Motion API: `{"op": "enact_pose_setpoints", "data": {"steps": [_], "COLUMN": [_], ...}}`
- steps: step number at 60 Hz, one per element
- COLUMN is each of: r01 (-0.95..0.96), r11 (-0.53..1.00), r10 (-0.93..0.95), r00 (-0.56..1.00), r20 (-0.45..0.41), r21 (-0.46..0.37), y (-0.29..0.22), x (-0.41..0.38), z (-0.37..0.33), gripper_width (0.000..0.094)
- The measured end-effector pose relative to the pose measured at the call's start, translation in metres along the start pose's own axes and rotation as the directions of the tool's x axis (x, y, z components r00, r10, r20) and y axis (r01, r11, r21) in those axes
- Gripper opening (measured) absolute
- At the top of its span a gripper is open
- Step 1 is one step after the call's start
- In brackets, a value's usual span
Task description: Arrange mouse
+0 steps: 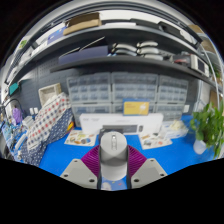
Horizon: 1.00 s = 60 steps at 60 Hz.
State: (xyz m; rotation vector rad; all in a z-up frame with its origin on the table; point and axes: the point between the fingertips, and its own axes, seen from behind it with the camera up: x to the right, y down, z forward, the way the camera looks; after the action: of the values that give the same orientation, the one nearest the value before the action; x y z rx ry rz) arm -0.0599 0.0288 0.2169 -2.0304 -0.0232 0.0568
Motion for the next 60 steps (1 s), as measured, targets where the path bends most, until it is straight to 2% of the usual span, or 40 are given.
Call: {"op": "enact_pose_setpoints", "data": {"steps": [4, 11, 25, 29, 31, 32, 33, 37, 48, 49, 52, 55, 56, 60], "r01": [-0.008, 0.005, 0.021, 0.017, 0.023, 0.032, 0.040, 0.046, 0.036, 0.026, -0.005, -0.010, -0.007, 0.008], "r11": [0.999, 0.990, 0.947, 0.936, 0.945, 0.947, 0.949, 0.951, 0.942, 0.940, 0.933, 0.940, 0.943, 0.953], "r10": [0.010, -0.003, -0.027, -0.023, -0.028, -0.037, -0.046, -0.054, -0.048, -0.036, -0.003, 0.006, 0.005, -0.005], "r00": [1.000, 1.000, 1.000, 1.000, 1.000, 0.999, 0.999, 0.998, 0.998, 0.999, 1.000, 1.000, 1.000, 1.000], "r20": [0.027, 0.018, -0.012, -0.012, -0.011, -0.010, -0.010, -0.017, -0.028, -0.024, -0.021, -0.012, -0.007, 0.012], "r21": [-0.050, -0.143, -0.320, -0.352, -0.325, -0.319, -0.314, -0.306, -0.332, -0.341, -0.359, -0.342, -0.334, -0.301], "y": [0.028, 0.094, 0.203, 0.226, 0.225, 0.227, 0.227, 0.226, 0.228, 0.229, 0.228, 0.215, 0.210, 0.185], "x": [-0.030, -0.054, -0.051, -0.051, -0.051, -0.050, -0.050, -0.049, -0.052, -0.053, -0.056, -0.055, -0.055, -0.053], "z": [0.009, 0.030, 0.050, 0.051, 0.053, 0.053, 0.053, 0.052, 0.052, 0.051, 0.045, 0.040, 0.037, 0.025], "gripper_width": [0.0348, 0.0346, 0.0347, 0.0350, 0.0352, 0.0431, 0.0373, 0.0374, 0.0502, 0.0529, 0.0692, 0.0824, 0.0801, 0.0822]}}
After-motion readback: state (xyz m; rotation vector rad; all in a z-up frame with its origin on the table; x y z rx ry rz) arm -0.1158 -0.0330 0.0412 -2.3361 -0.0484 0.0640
